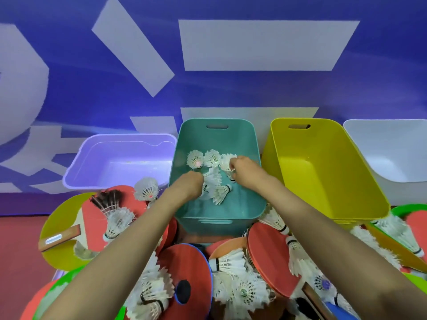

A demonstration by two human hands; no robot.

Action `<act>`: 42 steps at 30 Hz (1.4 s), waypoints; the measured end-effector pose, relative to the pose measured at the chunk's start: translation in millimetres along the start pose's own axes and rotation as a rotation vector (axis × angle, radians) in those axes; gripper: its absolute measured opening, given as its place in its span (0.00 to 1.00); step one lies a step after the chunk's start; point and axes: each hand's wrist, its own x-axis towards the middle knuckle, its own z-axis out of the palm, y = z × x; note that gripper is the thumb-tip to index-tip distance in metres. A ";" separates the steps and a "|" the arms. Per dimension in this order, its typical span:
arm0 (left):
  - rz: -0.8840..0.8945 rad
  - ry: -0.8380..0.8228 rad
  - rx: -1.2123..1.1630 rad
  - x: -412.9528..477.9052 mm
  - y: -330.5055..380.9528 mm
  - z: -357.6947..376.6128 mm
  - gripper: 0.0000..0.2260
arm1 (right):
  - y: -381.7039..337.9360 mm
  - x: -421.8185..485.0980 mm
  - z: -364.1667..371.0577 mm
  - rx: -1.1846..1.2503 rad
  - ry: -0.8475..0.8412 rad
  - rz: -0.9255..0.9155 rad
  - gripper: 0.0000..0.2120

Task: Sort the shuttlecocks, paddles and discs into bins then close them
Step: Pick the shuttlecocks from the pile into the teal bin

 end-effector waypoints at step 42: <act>0.339 0.762 -0.555 -140.5 24.2 98.5 0.09 | 4.2 -167.1 27.9 0.379 0.472 -0.287 0.15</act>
